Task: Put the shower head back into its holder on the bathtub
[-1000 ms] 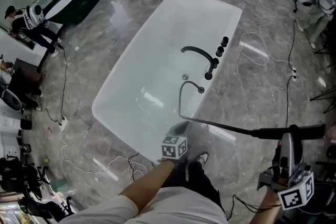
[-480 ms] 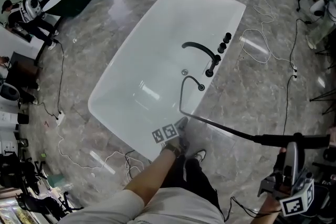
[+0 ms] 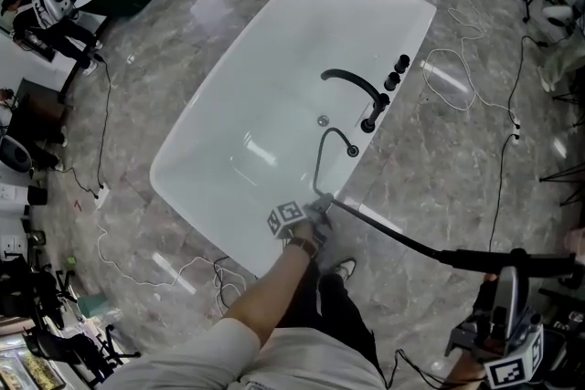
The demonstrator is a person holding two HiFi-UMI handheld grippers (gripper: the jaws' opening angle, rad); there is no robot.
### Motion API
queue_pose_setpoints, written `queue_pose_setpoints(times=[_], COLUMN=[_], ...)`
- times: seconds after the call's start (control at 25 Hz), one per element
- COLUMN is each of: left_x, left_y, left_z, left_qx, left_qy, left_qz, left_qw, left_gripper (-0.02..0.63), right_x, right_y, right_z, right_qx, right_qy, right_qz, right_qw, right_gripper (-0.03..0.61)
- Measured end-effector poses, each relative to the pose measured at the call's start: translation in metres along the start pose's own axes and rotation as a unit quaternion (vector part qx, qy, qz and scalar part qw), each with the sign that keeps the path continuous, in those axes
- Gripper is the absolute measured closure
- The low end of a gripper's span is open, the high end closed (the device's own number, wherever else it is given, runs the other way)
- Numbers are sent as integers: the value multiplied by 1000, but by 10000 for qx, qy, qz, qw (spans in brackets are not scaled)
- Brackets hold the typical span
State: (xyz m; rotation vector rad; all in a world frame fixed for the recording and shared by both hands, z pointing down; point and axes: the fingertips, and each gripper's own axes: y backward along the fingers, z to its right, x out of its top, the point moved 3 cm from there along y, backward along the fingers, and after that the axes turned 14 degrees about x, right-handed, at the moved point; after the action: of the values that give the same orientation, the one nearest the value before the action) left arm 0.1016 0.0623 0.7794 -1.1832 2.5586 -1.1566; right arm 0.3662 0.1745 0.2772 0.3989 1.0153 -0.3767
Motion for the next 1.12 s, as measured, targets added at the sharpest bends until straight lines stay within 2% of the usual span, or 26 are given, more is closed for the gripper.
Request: queue_pose_setpoints(times=[0.28, 0.6, 0.72, 0.8, 1.0, 1.12], left_x=[3, 9, 14, 16, 27, 33], left_y=[-12, -33, -39, -42, -39, -30], left_z=[-17, -11, -10, -9, -2, 0], left_qx=[162, -132, -236, -254, -251, -374], left_qy=[457, 893, 874, 841, 782, 575], left_qz=[-132, -176, -250, -297, -119, -38], left_qw=[9987, 9958, 9956, 9957, 9965, 9976], left_gripper=[462, 456, 456, 457, 549, 552], right_x=[-3, -7, -8, -12, -25, -34], right_y=[2, 8, 2, 7, 27, 43], right_z=[1, 6, 5, 18, 74, 97], right_qx=[118, 185, 153, 99, -185, -391], right_qy=[-97, -267, -421, -704, -1470, -1668], right_qz=[75, 28, 70, 195, 658, 852], right_qw=[9999, 9995, 9990, 9973, 9868, 9815], right_gripper=[442, 442, 442, 442, 442, 442])
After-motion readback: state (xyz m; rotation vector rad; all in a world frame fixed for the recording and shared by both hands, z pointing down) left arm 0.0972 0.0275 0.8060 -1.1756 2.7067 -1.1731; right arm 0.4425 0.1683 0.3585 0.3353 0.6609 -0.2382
